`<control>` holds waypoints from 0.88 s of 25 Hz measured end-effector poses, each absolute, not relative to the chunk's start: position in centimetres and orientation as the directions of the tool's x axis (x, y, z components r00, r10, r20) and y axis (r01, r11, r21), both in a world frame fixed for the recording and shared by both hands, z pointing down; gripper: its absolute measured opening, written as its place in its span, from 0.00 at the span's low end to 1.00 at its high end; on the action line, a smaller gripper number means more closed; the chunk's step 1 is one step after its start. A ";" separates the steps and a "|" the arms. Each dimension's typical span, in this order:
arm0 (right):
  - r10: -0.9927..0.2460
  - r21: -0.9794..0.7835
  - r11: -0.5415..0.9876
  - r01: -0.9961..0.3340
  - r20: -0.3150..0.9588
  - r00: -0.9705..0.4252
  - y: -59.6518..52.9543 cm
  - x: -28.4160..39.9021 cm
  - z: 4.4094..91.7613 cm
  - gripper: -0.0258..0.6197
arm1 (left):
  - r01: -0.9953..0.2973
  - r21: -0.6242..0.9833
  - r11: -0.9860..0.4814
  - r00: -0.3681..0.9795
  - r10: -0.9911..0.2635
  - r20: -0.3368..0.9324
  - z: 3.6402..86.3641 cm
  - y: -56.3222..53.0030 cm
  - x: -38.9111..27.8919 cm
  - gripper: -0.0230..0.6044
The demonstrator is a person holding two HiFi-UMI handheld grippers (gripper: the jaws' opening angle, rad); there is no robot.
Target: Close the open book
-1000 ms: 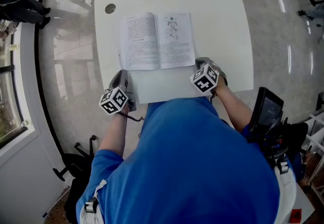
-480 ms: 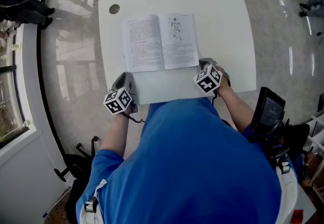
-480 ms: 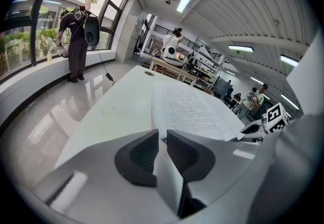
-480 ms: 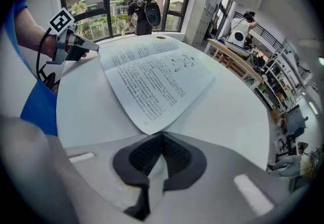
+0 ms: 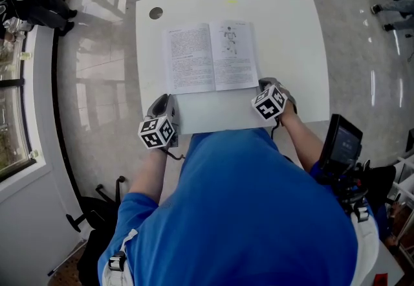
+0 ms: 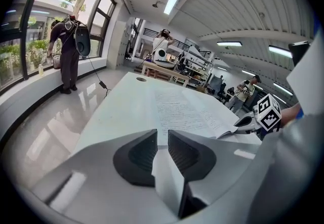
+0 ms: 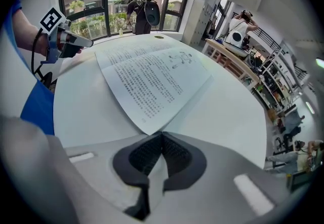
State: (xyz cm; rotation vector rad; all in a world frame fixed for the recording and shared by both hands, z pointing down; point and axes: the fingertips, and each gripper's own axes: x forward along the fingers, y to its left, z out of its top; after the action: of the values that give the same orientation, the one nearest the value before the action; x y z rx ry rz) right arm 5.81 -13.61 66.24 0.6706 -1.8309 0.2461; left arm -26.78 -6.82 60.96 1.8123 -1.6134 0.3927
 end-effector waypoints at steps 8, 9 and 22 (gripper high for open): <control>-0.337 0.152 0.786 -0.599 0.918 -0.210 -14.1 6.7 66.4 0.04 | -0.961 0.273 -0.042 0.204 -0.774 0.600 59.8 -7.4 -26.4 0.15; -0.340 0.150 0.781 -0.606 0.917 -0.210 -14.1 6.9 66.4 0.04 | -0.961 0.273 -0.045 0.206 -0.776 0.597 59.7 -7.6 -26.4 0.15; -0.359 0.136 0.739 -0.660 0.908 -0.215 -14.7 6.9 65.5 0.04 | -0.932 0.309 -0.190 0.336 -0.776 0.534 58.6 -13.4 -22.0 0.15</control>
State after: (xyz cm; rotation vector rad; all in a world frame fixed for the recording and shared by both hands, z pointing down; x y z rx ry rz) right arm 6.94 -14.68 65.53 0.7925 -1.8290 0.3380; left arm -22.01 -13.36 58.56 2.0193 -1.4910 0.3452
